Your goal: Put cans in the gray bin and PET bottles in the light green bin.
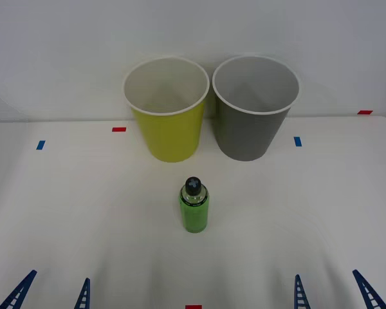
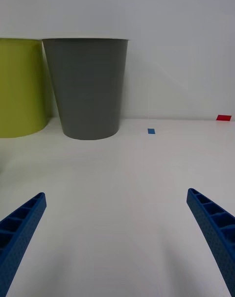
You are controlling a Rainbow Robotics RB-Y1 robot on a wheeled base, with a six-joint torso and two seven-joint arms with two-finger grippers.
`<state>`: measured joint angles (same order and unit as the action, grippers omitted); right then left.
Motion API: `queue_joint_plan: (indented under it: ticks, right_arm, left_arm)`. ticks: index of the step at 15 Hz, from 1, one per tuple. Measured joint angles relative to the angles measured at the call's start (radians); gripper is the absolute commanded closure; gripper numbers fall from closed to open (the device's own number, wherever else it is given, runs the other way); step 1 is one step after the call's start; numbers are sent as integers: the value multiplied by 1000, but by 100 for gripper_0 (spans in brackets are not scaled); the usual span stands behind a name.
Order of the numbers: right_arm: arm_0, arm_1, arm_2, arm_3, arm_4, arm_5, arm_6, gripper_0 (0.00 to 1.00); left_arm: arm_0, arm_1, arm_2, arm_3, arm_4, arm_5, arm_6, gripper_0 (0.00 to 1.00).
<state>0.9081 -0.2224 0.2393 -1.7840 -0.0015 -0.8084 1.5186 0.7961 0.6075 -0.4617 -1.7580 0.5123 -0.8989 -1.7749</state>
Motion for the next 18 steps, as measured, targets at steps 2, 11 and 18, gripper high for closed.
queue_joint_plan:
  ticks: [2,11,18]
  right_arm:
    - [0,0,0,0,0,0,0,0]
    - [0,0,0,0,0,0,0,0]
    - [0,0,0,0,0,0,0,0]
  left_arm:
    - [0,0,0,0,0,0,0,0]
    - [-72,73,-40,48,-48,-35,6,0]
    - [-331,233,-210,55,-31,17,7,0]
